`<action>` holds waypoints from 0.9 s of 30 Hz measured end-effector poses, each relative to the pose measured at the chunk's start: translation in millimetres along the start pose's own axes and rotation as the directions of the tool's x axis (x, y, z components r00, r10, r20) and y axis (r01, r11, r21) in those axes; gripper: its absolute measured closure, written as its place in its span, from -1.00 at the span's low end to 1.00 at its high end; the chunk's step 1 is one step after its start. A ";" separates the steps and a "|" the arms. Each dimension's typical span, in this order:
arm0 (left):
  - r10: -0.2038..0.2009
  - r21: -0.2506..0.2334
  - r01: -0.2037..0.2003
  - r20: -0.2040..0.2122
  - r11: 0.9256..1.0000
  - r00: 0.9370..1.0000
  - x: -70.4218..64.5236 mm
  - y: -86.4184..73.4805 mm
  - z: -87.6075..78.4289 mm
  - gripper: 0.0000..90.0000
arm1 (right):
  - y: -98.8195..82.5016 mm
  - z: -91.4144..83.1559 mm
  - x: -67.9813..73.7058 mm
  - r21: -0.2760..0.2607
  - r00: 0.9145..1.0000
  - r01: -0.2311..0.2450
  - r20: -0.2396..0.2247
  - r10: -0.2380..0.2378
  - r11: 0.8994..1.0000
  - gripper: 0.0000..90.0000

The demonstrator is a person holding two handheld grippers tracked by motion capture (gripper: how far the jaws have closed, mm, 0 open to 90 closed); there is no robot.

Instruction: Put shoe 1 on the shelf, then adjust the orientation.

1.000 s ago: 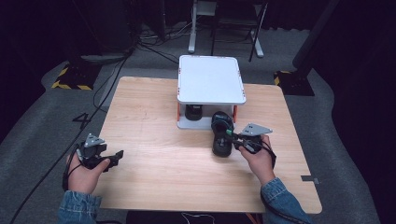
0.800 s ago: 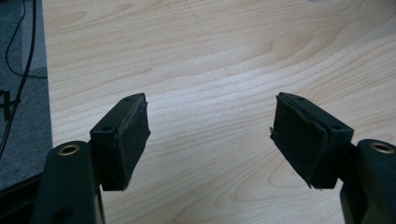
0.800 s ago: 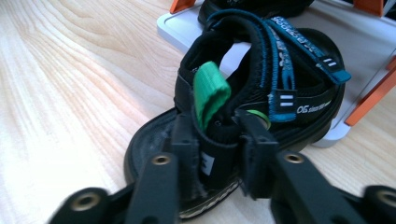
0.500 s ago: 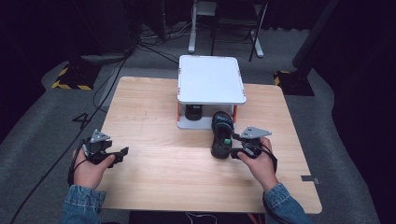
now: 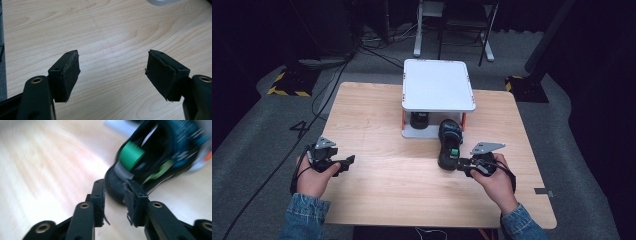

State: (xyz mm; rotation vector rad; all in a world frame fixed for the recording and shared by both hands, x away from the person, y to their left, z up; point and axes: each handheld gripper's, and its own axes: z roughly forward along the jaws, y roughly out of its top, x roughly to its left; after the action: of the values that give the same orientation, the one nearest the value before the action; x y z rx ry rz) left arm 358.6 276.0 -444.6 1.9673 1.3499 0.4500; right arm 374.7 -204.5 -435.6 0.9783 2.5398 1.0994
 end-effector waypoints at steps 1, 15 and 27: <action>0.000 0.000 0.000 0.000 1.000 1.000 0.0 0.0 0.0 -0.39 | 0.0 0.0 0.0 0.000 1.000 0.000 0.000 0.000 1.000 0.58; 0.013 0.014 -0.012 -0.014 1.000 1.000 -1.9 -0.1 4.1 -0.37 | -24.8 51.3 1.7 0.054 0.979 -0.075 0.195 0.063 0.996 -0.54; 0.007 0.024 -0.007 -0.030 1.000 1.000 0.4 -4.4 2.4 -0.35 | -19.2 67.0 -15.4 -0.031 0.986 -0.040 0.164 0.044 0.999 -0.48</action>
State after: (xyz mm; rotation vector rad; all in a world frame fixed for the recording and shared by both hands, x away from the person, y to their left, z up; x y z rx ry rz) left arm 357.3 276.5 -449.4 1.9927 1.3735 0.4707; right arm 405.3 -185.7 -497.3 1.0732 2.3772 1.0170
